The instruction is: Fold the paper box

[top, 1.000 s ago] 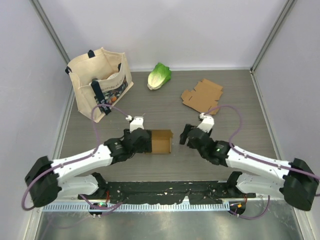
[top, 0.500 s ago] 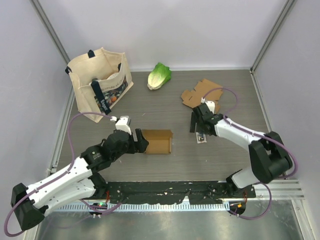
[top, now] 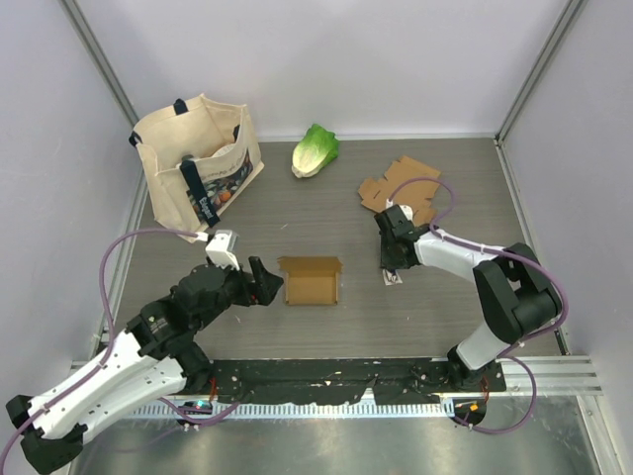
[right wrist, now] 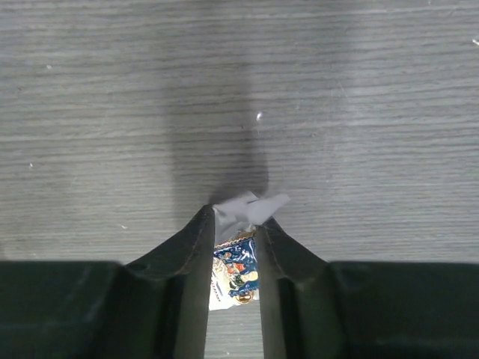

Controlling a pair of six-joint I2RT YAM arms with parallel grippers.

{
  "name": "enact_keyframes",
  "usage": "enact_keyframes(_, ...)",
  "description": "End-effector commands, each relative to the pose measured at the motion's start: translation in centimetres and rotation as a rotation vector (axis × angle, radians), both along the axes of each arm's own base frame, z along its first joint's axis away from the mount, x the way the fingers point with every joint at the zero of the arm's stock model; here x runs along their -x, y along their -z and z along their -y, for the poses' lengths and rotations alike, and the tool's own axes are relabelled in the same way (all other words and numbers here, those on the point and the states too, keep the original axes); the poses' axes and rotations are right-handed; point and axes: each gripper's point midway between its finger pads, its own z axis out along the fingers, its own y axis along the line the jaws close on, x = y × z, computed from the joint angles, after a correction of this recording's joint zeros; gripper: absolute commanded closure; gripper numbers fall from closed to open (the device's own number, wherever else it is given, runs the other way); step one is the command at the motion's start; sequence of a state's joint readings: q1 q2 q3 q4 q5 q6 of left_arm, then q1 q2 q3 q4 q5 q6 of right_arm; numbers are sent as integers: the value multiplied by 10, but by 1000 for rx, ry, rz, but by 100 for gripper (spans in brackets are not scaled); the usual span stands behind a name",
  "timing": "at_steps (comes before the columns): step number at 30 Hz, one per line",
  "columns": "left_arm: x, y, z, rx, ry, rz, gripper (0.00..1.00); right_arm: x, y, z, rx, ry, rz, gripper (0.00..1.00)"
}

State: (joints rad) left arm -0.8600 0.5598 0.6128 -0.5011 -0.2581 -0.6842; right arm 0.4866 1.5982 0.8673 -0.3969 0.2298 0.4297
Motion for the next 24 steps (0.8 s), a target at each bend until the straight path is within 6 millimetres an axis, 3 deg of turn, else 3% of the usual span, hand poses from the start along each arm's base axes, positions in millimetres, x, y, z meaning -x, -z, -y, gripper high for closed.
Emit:
enact_keyframes(1, -6, -16, -4, -22, -11, 45, 15, 24, -1, 6, 61, -6, -10, 74)
enact_keyframes(4, -13, -19, -13, -50, -74, 43, 14, 44, -33, -16, 72, -62, 65, 78)
enact_keyframes(7, -20, -20, -26, -52, -171, 22, 14, 76, -62, -61, -55, -155, 147, 80)
enact_keyframes(8, -24, -19, -28, -47, -197, 17, 14, 97, -69, -84, -101, -236, 167, 80)
enact_keyframes(9, -24, -18, -27, -32, -202, 2, 15, 105, -77, -90, -147, -248, 201, 81)
enact_keyframes(12, -28, -15, -15, 22, -184, -22, 18, 135, -90, -137, -289, -392, 254, 82)
enact_keyframes(15, -30, 0, -4, 57, -158, -61, 22, 140, -106, -192, -330, -582, 323, 80)
enact_keyframes(17, -33, 2, 1, 82, -152, -63, 24, 127, -116, -209, -270, -664, 411, 78)
enact_keyframes(20, -34, 18, 0, 97, -175, -86, 22, 99, -114, -227, -173, -734, 495, 78)
enact_keyframes(21, -33, 26, 0, 99, -178, -106, 20, 86, -102, -228, -139, -733, 488, 77)
enact_keyframes(24, -32, 38, -4, 85, -197, -141, 16, 65, -101, -226, -49, -746, 517, 75)
